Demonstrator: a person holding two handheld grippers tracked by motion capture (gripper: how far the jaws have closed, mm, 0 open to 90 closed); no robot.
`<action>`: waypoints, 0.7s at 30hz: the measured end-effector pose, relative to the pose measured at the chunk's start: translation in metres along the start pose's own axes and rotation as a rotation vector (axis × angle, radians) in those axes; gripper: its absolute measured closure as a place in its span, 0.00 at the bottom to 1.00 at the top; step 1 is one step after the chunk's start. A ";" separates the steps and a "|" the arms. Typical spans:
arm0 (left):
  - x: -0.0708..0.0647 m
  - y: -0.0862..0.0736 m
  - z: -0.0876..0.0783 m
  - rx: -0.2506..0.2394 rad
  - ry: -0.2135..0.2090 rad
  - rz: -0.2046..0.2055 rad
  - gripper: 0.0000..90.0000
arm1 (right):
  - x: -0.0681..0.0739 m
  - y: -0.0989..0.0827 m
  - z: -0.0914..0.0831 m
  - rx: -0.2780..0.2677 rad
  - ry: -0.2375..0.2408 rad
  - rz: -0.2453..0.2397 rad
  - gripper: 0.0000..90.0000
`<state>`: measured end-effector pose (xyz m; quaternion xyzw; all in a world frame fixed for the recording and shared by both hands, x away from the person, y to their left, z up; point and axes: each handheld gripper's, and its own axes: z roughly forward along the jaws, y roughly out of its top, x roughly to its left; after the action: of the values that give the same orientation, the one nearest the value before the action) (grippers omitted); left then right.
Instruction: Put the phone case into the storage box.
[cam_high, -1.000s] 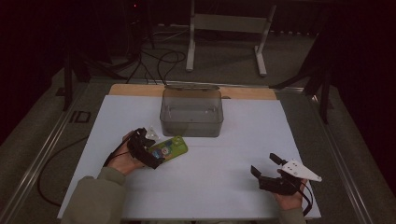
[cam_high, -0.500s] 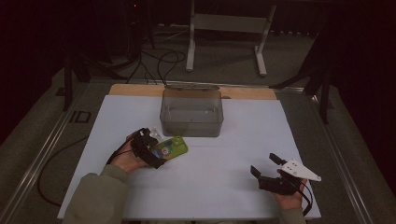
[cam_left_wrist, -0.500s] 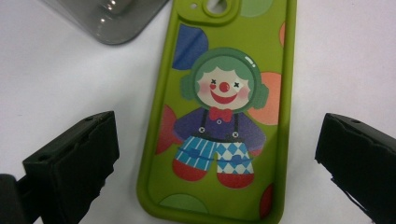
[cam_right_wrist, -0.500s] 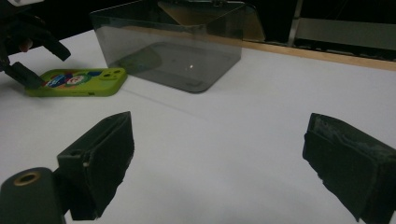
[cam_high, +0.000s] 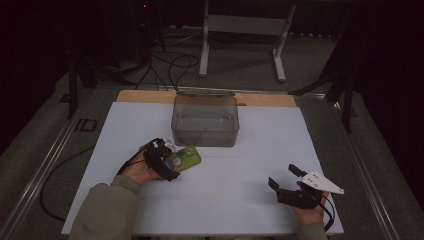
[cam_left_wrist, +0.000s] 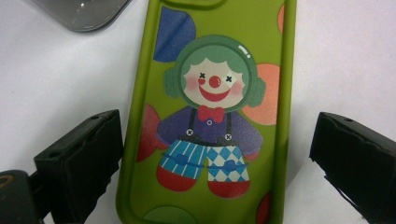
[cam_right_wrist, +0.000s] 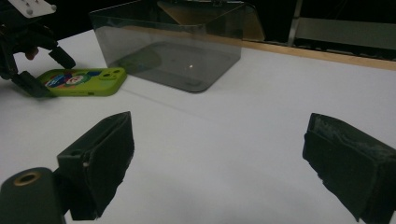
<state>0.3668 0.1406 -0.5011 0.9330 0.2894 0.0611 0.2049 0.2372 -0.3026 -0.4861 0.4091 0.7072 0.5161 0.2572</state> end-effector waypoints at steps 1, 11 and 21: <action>0.000 0.000 0.000 0.002 0.004 -0.001 0.05 | 0.000 0.000 0.000 0.000 -0.001 -0.001 0.10; 0.001 -0.001 0.006 0.025 0.003 0.001 0.08 | 0.000 0.000 0.000 0.002 -0.001 0.001 0.10; 0.002 0.004 0.004 0.067 -0.013 0.001 0.14 | 0.000 0.000 0.000 0.003 -0.002 0.000 0.10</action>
<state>0.3712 0.1375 -0.5034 0.9400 0.2893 0.0452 0.1752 0.2372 -0.3022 -0.4862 0.4098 0.7077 0.5149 0.2572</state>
